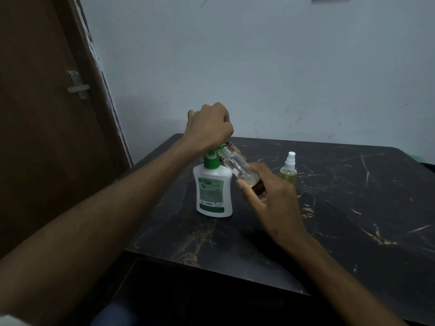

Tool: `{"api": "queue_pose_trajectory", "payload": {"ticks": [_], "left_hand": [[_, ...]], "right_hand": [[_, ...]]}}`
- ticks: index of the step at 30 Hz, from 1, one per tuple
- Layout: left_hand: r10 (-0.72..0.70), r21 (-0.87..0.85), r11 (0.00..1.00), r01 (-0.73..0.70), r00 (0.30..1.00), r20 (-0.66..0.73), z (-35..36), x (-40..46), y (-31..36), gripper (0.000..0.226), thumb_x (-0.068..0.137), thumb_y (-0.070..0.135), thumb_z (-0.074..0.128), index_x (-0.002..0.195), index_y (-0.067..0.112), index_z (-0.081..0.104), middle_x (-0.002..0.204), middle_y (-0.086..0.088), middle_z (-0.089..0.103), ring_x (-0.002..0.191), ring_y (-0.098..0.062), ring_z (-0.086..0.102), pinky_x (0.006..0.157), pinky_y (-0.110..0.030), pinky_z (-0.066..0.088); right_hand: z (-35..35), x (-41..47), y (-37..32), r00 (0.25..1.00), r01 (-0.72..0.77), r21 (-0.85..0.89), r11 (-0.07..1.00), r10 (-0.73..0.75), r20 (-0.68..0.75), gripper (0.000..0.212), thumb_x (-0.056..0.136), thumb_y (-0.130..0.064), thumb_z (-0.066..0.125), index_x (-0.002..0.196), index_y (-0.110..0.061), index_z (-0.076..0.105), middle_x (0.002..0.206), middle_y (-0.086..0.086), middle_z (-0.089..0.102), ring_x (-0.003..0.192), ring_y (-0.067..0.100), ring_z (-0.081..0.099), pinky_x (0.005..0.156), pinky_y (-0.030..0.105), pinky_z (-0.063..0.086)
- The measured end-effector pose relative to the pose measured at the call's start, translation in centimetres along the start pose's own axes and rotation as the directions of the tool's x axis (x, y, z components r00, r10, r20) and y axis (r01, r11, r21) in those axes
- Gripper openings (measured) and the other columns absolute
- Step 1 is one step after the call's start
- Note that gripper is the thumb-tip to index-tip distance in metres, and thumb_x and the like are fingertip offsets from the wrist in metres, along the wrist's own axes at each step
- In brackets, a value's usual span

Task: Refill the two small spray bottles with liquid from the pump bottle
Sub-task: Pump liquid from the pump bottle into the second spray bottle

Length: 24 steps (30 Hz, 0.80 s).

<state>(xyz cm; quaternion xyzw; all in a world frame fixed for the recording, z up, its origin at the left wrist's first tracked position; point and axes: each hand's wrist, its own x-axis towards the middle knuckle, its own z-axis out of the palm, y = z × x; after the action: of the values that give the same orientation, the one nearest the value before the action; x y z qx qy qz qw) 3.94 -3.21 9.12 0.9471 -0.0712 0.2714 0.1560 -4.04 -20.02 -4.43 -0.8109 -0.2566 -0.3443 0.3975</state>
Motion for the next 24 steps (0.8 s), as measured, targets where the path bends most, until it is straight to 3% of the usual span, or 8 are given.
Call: {"api": "queue_pose_trajectory", "payload": {"ticks": [7, 12, 15, 19, 21, 24], "left_hand": [[-0.016, -0.022, 1.0, 0.015, 1.0, -0.006, 0.12, 0.13, -0.01, 0.018, 0.089, 0.015, 0.061, 0.09, 0.015, 0.079, 0.091, 0.001, 0.078, 0.089, -0.022, 0.069, 0.1, -0.046, 0.045], [-0.004, -0.018, 1.0, 0.004, 1.0, -0.003, -0.12, -0.05, -0.01, 0.018, 0.09, 0.017, 0.06, 0.09, 0.014, 0.078, 0.092, 0.0, 0.077, 0.089, -0.023, 0.068, 0.101, -0.047, 0.043], [-0.001, -0.003, 1.0, 0.001, 1.0, -0.014, -0.34, 0.31, 0.03, 0.019, 0.088, 0.018, 0.058, 0.09, 0.015, 0.077, 0.09, 0.0, 0.076, 0.088, -0.023, 0.068, 0.098, -0.044, 0.039], [-0.006, -0.02, 1.0, 0.007, 1.0, 0.027, 0.18, 0.22, -0.03, 0.017, 0.086, 0.018, 0.062, 0.089, 0.018, 0.079, 0.093, 0.001, 0.077, 0.09, -0.024, 0.068, 0.101, -0.048, 0.044], [-0.003, -0.02, 1.0, 0.003, 1.0, 0.025, 0.26, 0.19, -0.12, 0.017, 0.084, 0.017, 0.062, 0.088, 0.018, 0.079, 0.092, 0.001, 0.077, 0.091, -0.025, 0.068, 0.099, -0.046, 0.042], [0.022, -0.006, 1.0, -0.022, 0.999, 0.023, -0.09, 0.3, 0.05, 0.018, 0.085, 0.016, 0.06, 0.088, 0.017, 0.077, 0.092, 0.001, 0.076, 0.091, -0.024, 0.066, 0.094, -0.043, 0.033]], "right_hand": [[-0.18, -0.04, -0.18, 1.0, -0.001, 0.0, 1.0, 0.001, -0.006, 0.034, 0.1, -0.044, 0.058, 0.127, -0.023, 0.06, 0.095, -0.011, 0.068, 0.074, -0.002, 0.062, 0.065, 0.022, 0.054], [-0.13, -0.11, -0.29, 1.0, 0.005, -0.002, 1.0, -0.005, -0.002, 0.034, 0.1, -0.045, 0.058, 0.127, -0.025, 0.059, 0.095, -0.016, 0.063, 0.075, 0.002, 0.064, 0.065, 0.028, 0.057], [-0.28, -0.16, -0.35, 1.0, 0.001, -0.011, 1.0, -0.001, -0.009, 0.036, 0.1, -0.047, 0.056, 0.127, -0.023, 0.06, 0.094, -0.015, 0.063, 0.074, 0.001, 0.063, 0.065, 0.024, 0.055], [-0.25, -0.07, -0.37, 1.0, -0.014, 0.001, 1.0, 0.014, -0.004, 0.039, 0.1, -0.051, 0.052, 0.127, -0.024, 0.059, 0.095, -0.015, 0.064, 0.074, 0.001, 0.063, 0.065, 0.025, 0.055], [-0.24, -0.09, -0.35, 1.0, -0.014, -0.001, 1.0, 0.014, 0.002, 0.038, 0.1, -0.051, 0.052, 0.127, -0.024, 0.059, 0.095, -0.015, 0.065, 0.073, 0.002, 0.063, 0.064, 0.027, 0.056], [-0.27, -0.15, -0.37, 1.0, -0.009, -0.004, 1.0, 0.009, -0.001, 0.041, 0.099, -0.051, 0.052, 0.127, -0.023, 0.06, 0.095, -0.012, 0.066, 0.074, -0.001, 0.062, 0.065, 0.021, 0.054]]}}
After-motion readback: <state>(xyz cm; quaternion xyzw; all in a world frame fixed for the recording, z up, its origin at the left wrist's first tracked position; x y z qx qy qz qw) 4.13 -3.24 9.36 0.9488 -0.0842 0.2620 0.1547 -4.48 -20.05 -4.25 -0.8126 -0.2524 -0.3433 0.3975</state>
